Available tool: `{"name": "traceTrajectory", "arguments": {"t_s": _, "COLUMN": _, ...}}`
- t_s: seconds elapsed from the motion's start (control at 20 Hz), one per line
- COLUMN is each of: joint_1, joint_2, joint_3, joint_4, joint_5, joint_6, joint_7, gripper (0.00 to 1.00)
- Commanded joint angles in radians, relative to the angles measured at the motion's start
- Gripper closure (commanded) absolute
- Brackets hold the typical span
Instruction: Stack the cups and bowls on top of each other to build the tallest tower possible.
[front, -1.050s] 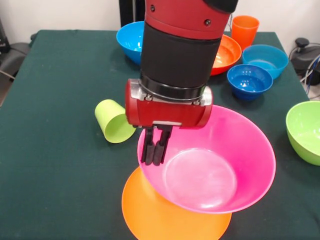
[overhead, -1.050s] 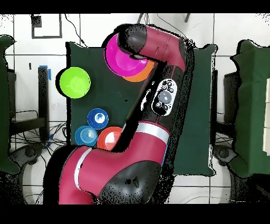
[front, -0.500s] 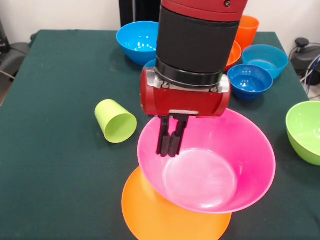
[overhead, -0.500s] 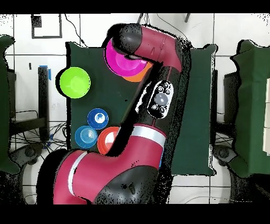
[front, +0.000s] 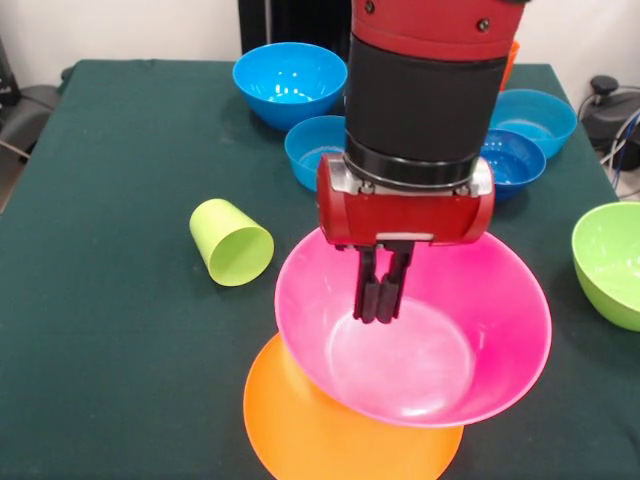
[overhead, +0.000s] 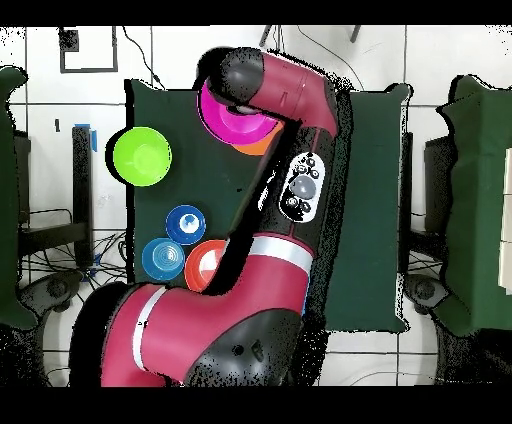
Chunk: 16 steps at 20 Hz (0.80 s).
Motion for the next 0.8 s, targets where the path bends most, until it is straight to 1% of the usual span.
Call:
{"name": "traceTrajectory", "arguments": {"t_s": 0.05, "joint_1": 0.006, "joint_2": 0.066, "joint_3": 0.154, "joint_4": 0.066, "joint_5": -0.039, "joint_6": -0.015, "joint_7": 0.093, "gripper": 1.0}}
{"name": "traceTrajectory", "arguments": {"t_s": 0.2, "joint_1": 0.005, "joint_2": 0.084, "joint_3": 0.15, "joint_4": 0.054, "joint_5": -0.036, "joint_6": 0.016, "joint_7": 0.12, "gripper": 1.0}}
{"name": "traceTrajectory", "arguments": {"t_s": 0.3, "joint_1": 0.01, "joint_2": 0.098, "joint_3": 0.129, "joint_4": 0.045, "joint_5": -0.033, "joint_6": 0.044, "joint_7": 0.162, "gripper": 1.0}}
{"name": "traceTrajectory", "arguments": {"t_s": 0.4, "joint_1": 0.015, "joint_2": 0.111, "joint_3": 0.108, "joint_4": 0.034, "joint_5": -0.033, "joint_6": 0.051, "joint_7": 0.194, "gripper": 1.0}}
{"name": "traceTrajectory", "arguments": {"t_s": 0.65, "joint_1": 0.017, "joint_2": 0.124, "joint_3": 0.106, "joint_4": 0.038, "joint_5": -0.032, "joint_6": 0.014, "joint_7": 0.214, "gripper": 1.0}}
{"name": "traceTrajectory", "arguments": {"t_s": 0.8, "joint_1": 0.008, "joint_2": 0.148, "joint_3": 0.104, "joint_4": 0.002, "joint_5": -0.033, "joint_6": 0.017, "joint_7": 0.215, "gripper": 1.0}}
